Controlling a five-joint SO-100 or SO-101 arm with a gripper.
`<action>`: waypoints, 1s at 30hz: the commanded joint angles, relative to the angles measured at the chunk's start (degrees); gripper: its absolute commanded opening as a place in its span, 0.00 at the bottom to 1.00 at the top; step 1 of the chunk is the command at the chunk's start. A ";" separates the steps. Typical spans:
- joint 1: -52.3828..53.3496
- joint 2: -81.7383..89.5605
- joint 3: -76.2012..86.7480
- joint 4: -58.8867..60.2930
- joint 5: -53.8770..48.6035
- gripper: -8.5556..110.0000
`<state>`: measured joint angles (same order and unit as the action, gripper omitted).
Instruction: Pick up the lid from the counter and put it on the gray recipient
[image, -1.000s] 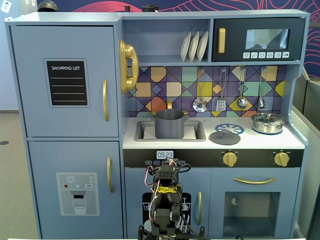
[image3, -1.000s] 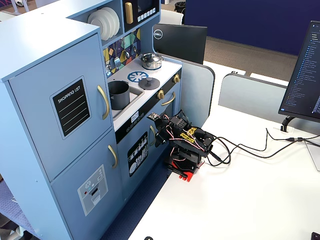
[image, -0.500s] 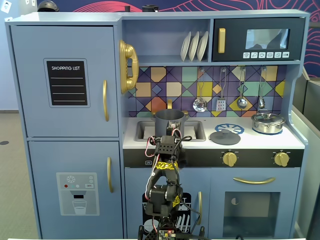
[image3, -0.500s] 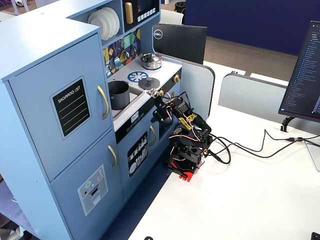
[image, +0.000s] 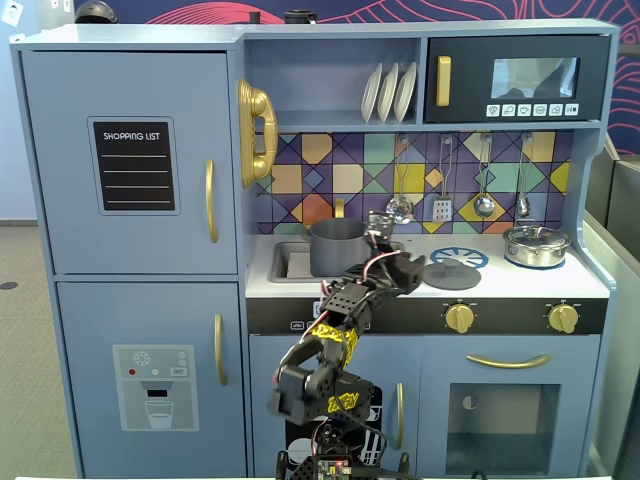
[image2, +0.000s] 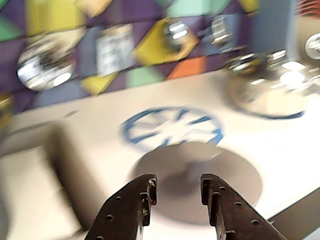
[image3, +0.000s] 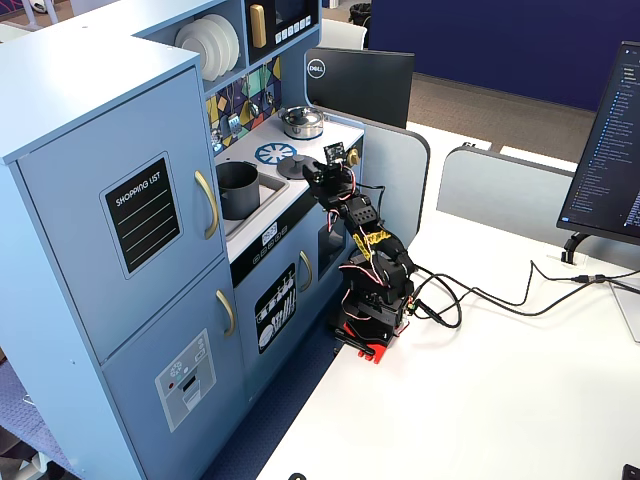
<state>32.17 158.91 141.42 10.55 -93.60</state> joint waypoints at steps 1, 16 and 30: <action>3.34 -6.94 -0.35 -9.67 0.70 0.11; 6.24 -29.53 -8.09 -25.84 5.54 0.36; 4.75 -41.75 -15.29 -30.50 1.58 0.33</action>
<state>37.44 118.12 130.87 -17.31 -91.23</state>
